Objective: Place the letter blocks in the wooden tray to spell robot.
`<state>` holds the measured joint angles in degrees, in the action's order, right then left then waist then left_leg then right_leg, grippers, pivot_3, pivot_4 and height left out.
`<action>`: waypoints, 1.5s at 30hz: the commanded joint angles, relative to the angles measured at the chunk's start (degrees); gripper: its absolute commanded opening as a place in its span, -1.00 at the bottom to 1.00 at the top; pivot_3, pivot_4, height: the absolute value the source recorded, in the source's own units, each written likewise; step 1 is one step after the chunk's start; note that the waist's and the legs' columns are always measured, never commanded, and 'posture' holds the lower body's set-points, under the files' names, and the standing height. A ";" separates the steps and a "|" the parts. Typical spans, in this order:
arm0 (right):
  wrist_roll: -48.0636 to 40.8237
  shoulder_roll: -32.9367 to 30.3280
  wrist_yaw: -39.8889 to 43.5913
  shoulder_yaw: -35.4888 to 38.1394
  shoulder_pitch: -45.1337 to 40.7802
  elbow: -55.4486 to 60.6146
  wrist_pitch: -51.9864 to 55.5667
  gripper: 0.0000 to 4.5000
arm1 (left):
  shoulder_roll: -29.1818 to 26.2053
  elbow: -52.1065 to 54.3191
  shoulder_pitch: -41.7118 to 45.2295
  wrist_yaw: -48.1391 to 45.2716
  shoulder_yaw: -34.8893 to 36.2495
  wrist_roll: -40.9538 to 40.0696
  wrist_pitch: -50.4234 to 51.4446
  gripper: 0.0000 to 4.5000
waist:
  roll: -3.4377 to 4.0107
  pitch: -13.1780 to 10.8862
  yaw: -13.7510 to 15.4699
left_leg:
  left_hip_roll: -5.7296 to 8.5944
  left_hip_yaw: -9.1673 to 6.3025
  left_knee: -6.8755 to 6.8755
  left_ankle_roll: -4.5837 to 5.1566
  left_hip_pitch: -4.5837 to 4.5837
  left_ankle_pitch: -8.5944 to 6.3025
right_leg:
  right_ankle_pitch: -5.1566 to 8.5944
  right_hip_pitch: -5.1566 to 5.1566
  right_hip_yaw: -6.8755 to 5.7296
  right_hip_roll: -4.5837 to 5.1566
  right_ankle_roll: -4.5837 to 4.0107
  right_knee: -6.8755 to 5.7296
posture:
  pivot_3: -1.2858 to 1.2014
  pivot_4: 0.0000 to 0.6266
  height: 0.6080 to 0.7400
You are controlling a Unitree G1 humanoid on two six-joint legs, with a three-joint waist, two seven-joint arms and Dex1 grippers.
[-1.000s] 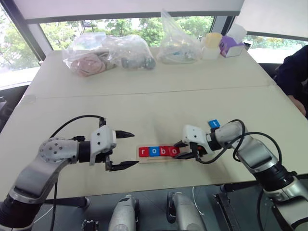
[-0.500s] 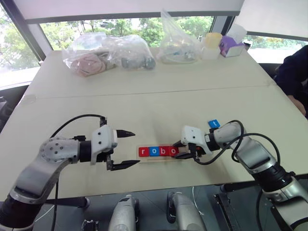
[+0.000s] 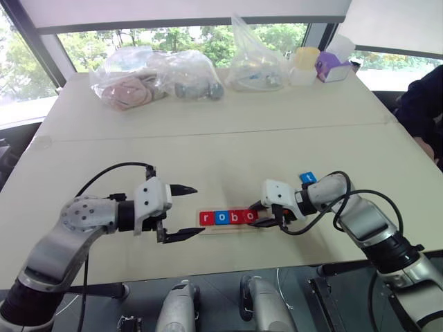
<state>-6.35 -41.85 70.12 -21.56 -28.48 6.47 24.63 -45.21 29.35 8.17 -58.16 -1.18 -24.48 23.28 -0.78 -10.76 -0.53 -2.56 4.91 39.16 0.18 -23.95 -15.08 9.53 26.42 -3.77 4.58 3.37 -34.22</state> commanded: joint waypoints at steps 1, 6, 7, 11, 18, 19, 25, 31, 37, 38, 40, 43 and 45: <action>-0.04 0.46 0.00 0.43 -1.00 0.48 0.13 -0.01 | 0.11 1.48 0.77 0.46 0.47 -0.86 -0.06 1.00 | 0.00 0.00 -0.01 | 0.00 0.00 0.00 0.00 0.00 0.00 | 0.00 0.00 0.00 0.00 0.00 0.00 | 0.03 -0.52 1.00; -0.73 0.65 -0.18 1.36 -1.59 1.65 0.90 0.78 | 0.13 1.85 0.36 0.78 0.52 -0.89 -0.09 1.00 | 0.00 0.00 -0.01 | 0.00 0.00 0.00 0.00 0.00 0.00 | 0.00 0.00 0.00 -0.01 0.00 0.00 | 0.03 -0.52 1.00; -1.03 0.45 -0.08 1.73 -1.75 2.08 1.15 0.78 | 0.12 1.83 0.36 0.83 0.50 -0.90 -0.10 1.00 | 0.00 0.00 -0.01 | 0.00 0.00 0.00 0.00 0.00 0.00 | 0.00 0.00 0.00 -0.01 0.00 0.00 | 0.03 -0.52 1.00; -3.63 0.48 -0.84 4.50 -2.50 4.23 3.90 0.78 | 0.17 1.89 0.28 0.96 0.40 -0.95 -0.12 1.00 | 0.00 0.00 -0.01 | 0.00 0.00 0.00 0.00 0.00 0.00 | 0.00 0.01 0.00 0.00 0.00 0.00 | 0.03 -0.52 1.00; -4.72 -0.25 -4.54 8.38 -2.01 4.93 6.07 0.78 | 0.47 1.62 0.50 0.84 0.08 -0.92 -0.29 1.00 | 0.00 0.00 0.10 | 0.00 0.00 0.00 0.00 0.00 0.00 | 0.00 0.00 0.00 0.00 0.00 0.00 | 0.03 -0.52 1.00; -4.69 -0.57 -4.46 8.30 -1.55 5.02 6.08 0.78 | 0.50 1.48 0.60 0.77 0.00 -0.87 -0.36 1.00 | 0.00 0.00 0.08 | 0.00 0.00 0.00 0.00 -0.01 0.00 | 0.00 0.00 0.00 0.00 0.00 0.01 | 0.03 -0.52 1.00; -6.08 -1.20 -3.52 7.70 0.89 7.71 8.18 0.78 | 0.64 0.43 1.67 0.21 -0.46 -0.63 -0.70 1.00 | 0.00 0.00 0.02 | 0.00 -0.01 0.00 0.00 -0.02 0.00 | 0.00 0.01 0.00 0.00 0.00 0.01 | 0.03 -0.52 1.00; -5.39 -0.98 -4.46 6.69 2.37 8.64 7.97 0.78 | 0.71 0.32 1.84 -0.04 -0.48 -0.52 -0.81 1.00 | 0.00 0.00 -0.05 | -0.02 -0.03 -0.01 0.00 0.00 0.00 | 0.00 0.02 0.00 -0.02 0.00 0.00 | 0.03 -0.52 1.00; -3.77 -0.93 -5.29 5.11 3.32 7.64 6.03 0.78 | 0.72 0.39 1.63 -0.24 -0.29 -0.48 -0.93 1.00 | 0.00 0.00 0.00 | -0.01 -0.02 0.00 0.00 -0.01 0.00 | 0.00 0.01 0.01 0.00 0.00 0.01 | 0.03 -0.52 1.00; -3.28 -0.95 -5.48 4.82 3.37 7.05 5.38 0.78 | 0.73 0.41 1.64 -0.26 -0.30 -0.45 -0.91 1.00 | 0.00 0.00 -0.01 | -0.01 -0.02 0.00 0.00 -0.01 0.00 | 0.00 0.01 0.01 0.00 0.00 0.01 | 0.03 -0.52 1.00; -2.26 -0.75 -5.96 4.40 3.44 5.66 3.96 0.78 | 0.76 0.47 1.68 -0.25 -0.33 -0.44 -0.86 1.00 | 0.00 0.00 -0.02 | 0.00 -0.02 0.00 0.00 -0.01 0.00 | 0.00 0.01 0.01 0.00 0.00 0.01 | 0.03 -0.52 1.00; -1.94 -0.38 -6.32 4.36 3.43 4.84 3.12 0.78 | 0.74 0.79 1.47 -0.23 -0.26 -0.55 -0.74 1.00 | 0.00 0.00 0.00 | 0.00 -0.01 0.00 0.00 -0.01 0.00 | 0.00 0.01 0.00 -0.01 0.00 0.01 | 0.03 -0.52 1.00; -1.83 -0.04 -6.52 4.46 3.26 4.52 2.93 0.78 | 0.74 0.88 1.37 -0.20 -0.25 -0.56 -0.70 1.00 | 0.00 0.00 -0.01 | 0.00 -0.01 0.00 0.00 -0.01 0.00 | 0.00 0.01 0.00 -0.01 0.00 0.01 | 0.03 -0.52 1.00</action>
<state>-8.07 -42.14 63.83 -17.61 -24.87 10.63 28.55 -44.59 28.86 9.34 -58.46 -1.55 -24.40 23.22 -0.79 -10.76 -0.54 -2.56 4.90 39.16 0.18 -23.95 -15.08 9.53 26.43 -3.76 4.57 3.37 -34.21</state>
